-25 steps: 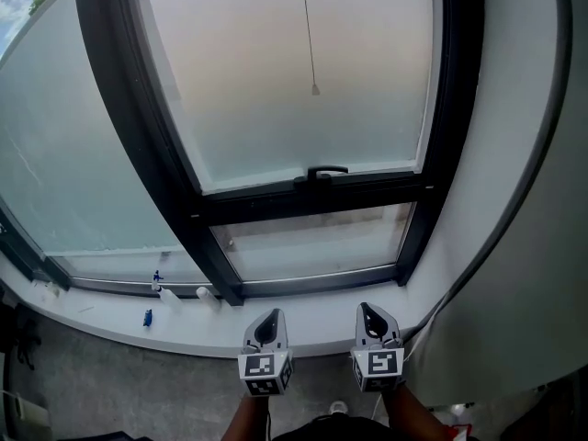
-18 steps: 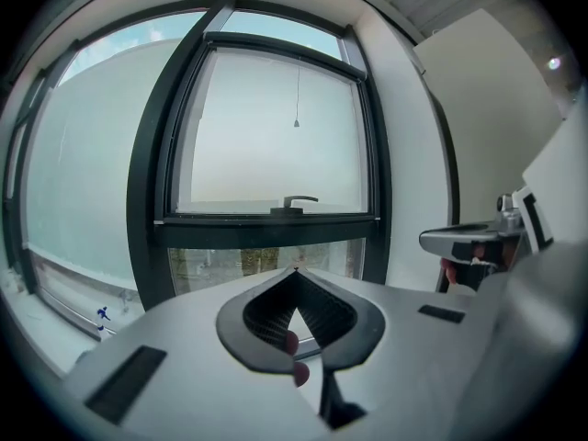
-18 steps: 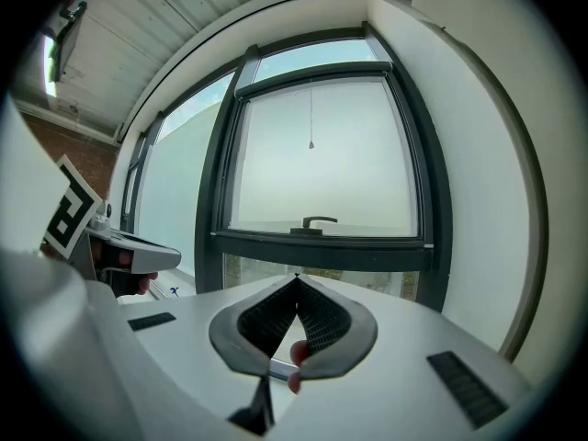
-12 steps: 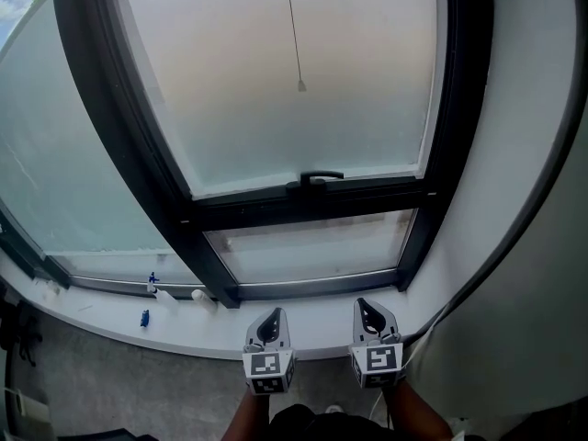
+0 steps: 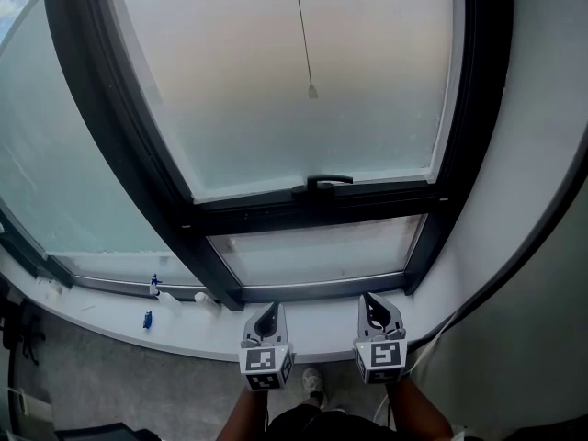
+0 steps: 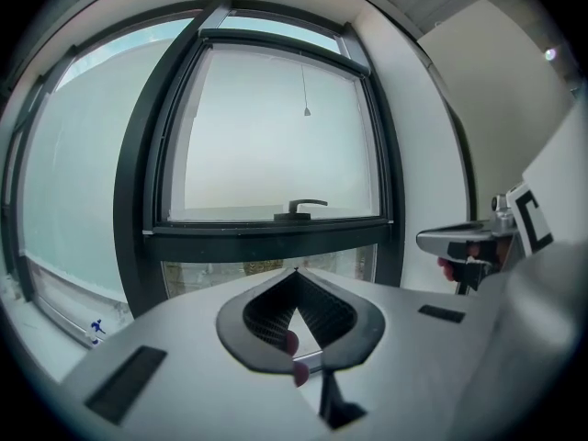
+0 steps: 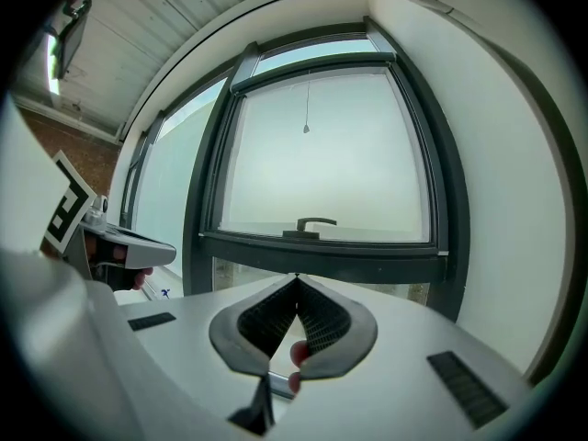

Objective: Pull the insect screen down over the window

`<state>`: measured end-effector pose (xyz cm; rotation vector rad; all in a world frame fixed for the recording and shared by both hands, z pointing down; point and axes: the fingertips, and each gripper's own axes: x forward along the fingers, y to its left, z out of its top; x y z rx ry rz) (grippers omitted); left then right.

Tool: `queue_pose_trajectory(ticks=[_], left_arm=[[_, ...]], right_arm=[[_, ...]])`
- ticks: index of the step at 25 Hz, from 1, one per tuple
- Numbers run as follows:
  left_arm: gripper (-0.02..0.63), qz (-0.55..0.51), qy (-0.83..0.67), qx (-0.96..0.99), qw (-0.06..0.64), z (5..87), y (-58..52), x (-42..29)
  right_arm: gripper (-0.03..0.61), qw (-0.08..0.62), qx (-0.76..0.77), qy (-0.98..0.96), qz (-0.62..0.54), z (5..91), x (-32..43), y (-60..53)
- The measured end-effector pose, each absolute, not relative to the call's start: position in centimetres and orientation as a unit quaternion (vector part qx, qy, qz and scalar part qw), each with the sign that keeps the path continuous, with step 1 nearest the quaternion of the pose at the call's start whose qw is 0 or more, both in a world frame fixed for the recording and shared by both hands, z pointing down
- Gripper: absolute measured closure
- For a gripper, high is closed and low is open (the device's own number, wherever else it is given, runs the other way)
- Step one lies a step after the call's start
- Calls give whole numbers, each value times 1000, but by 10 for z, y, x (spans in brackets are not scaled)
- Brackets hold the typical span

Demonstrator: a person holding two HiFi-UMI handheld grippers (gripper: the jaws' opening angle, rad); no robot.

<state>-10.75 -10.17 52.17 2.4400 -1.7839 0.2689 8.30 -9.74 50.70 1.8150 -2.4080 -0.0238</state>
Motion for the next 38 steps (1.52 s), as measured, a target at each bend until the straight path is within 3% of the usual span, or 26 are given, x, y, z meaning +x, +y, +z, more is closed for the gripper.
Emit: queue_pose_trajectory(ticks=[18, 38], left_arm=[[612, 58, -573, 817, 42, 502, -230, -149], [612, 13, -558, 830, 18, 450, -295, -118]], right_arm=[[575, 64, 620, -781, -27, 484, 45, -218], [575, 32, 607, -791, -74, 427, 45, -288]])
